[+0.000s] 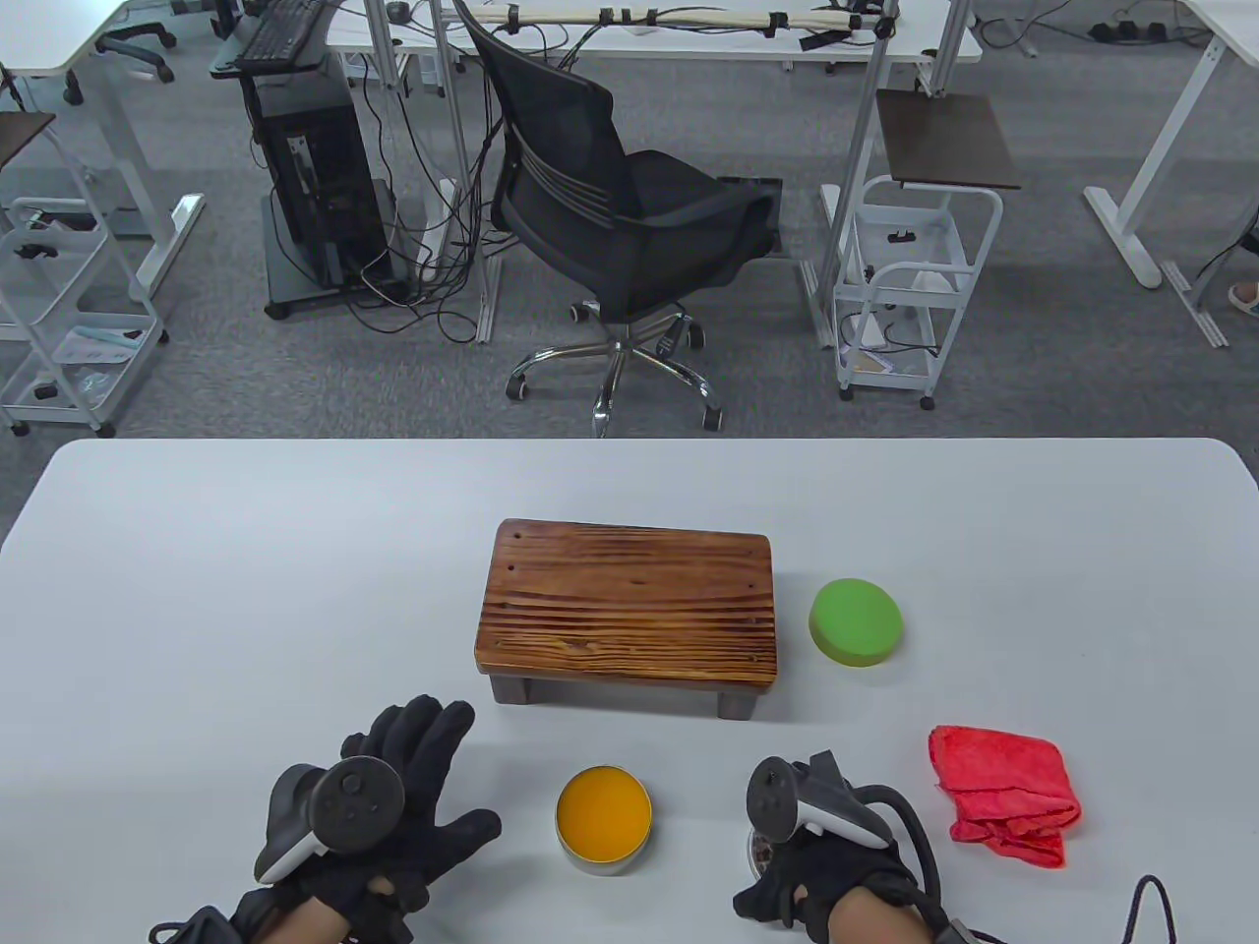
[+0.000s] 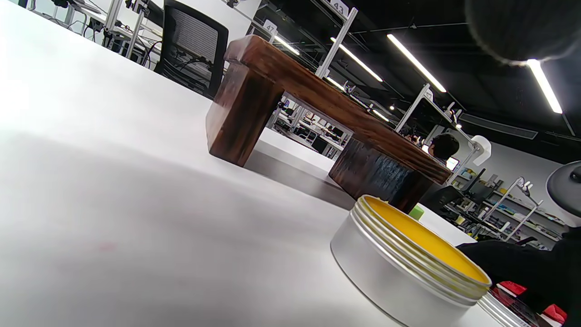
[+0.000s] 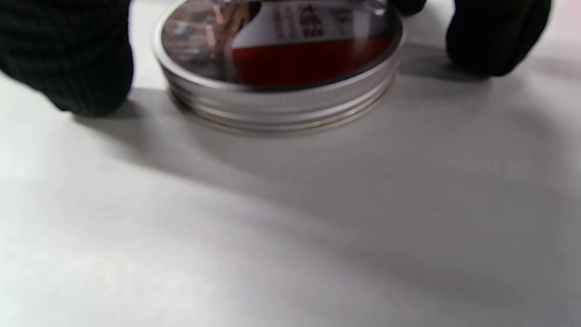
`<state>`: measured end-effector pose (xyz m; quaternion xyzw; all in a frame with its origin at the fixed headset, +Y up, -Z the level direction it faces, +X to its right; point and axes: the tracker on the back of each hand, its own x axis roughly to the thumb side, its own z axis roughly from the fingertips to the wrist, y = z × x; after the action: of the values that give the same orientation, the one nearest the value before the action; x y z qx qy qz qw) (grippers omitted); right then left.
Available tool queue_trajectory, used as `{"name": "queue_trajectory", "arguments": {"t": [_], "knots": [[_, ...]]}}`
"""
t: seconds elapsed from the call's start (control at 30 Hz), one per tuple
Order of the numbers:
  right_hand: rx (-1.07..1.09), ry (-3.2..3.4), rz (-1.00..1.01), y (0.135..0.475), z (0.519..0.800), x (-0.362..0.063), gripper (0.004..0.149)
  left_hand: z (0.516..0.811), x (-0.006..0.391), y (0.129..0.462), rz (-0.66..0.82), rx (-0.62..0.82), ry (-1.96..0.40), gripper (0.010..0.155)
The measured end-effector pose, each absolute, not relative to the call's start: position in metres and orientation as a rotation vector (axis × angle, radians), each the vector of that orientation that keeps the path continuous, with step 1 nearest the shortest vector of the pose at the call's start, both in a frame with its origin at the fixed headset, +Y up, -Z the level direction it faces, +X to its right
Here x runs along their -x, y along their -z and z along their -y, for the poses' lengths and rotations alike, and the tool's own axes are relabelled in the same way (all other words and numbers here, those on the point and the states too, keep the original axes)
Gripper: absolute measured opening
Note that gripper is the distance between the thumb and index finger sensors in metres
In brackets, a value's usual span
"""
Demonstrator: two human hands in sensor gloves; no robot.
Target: Dip and apply wood wax on stool
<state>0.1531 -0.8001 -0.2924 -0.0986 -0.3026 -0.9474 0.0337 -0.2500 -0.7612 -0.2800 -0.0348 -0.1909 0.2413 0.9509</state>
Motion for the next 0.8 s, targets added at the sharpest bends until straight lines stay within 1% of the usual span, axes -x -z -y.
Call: {"name": "queue_trajectory", "arguments": {"t": [0.17,0.37,0.5,0.8], "knots": [[0.309,2.911,0.92,0.293,0.8,-0.152,0.103,0.761,0.25,0.279,0.387,0.079,-0.49,0.11],[0.321,2.934,0.898,0.294,0.802,-0.152,0.093,0.763,0.248,0.28,0.388,0.092,-0.477,0.11],[0.322,2.965,0.838,0.295,0.804,-0.153,0.092,0.767,0.244,0.282,0.391,0.115,-0.463,0.11],[0.351,2.935,0.722,0.297,0.802,-0.149,0.096,0.785,0.224,0.292,0.426,0.247,-0.394,0.111]]}}
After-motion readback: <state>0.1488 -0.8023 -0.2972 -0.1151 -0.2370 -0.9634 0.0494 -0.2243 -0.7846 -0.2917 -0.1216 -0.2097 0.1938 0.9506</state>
